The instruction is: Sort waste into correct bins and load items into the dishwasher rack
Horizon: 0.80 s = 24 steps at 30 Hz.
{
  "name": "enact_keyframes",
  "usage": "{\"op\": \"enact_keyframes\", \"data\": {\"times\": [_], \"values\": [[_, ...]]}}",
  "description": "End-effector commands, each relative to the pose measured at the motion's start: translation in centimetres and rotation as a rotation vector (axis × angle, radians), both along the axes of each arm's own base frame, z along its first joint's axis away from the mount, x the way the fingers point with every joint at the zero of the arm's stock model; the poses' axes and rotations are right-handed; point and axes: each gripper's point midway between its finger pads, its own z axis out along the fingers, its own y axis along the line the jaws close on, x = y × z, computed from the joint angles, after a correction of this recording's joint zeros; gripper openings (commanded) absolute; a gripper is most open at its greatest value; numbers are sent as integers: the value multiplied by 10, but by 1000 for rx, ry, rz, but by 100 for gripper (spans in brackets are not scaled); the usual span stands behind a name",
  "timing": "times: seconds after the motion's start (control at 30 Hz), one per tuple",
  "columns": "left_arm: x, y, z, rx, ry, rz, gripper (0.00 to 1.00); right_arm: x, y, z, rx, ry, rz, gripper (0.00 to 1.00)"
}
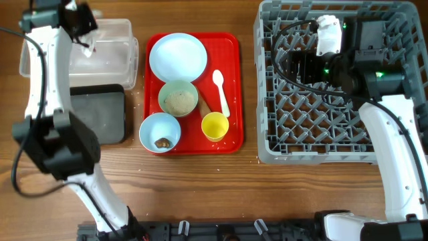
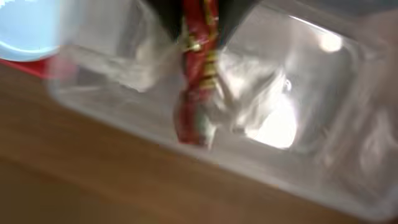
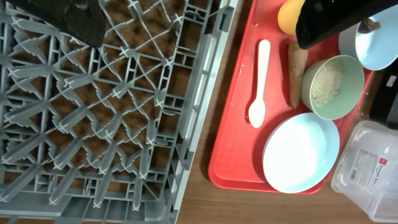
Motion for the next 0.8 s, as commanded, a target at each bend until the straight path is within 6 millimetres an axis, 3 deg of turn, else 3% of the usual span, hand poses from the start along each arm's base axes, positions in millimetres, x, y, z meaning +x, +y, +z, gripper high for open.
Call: {"op": "enact_keyframes", "data": {"times": [0.0,0.03,0.1,0.2,0.23,0.3,0.37,0.4,0.47,0.53,0.67,0.77], "values": [[-4,17,-68,-20,128,50,70,4,3,4,20,-4,0,100],[-3,17,-68,-19,124,50,100,4,3,4,20,-4,1,100],[1,17,-48,-11,80,49,100,4,3,4,20,-4,1,100],[2,6,27,-36,-72,8,100,4,3,4,20,-4,1,100],[-7,-8,60,-76,-123,-35,100,4,3,4,20,-4,1,100],[-44,-45,94,-177,-107,-120,100,4,3,4,20,-4,1,100],[-87,-70,101,-206,-3,-144,100,4,3,4,20,-3,1,100],[-116,-100,97,-251,96,-195,100,4,3,4,19,-2,1,100],[-151,-144,79,-295,270,-277,100,4,3,4,19,-2,1,99],[-177,-173,61,-304,403,-310,100,3,3,3,19,5,1,100],[-213,-200,15,-250,573,-160,100,2,3,2,18,7,1,100],[-233,-229,-37,-224,555,-203,95,3,3,3,19,4,1,100]]}}
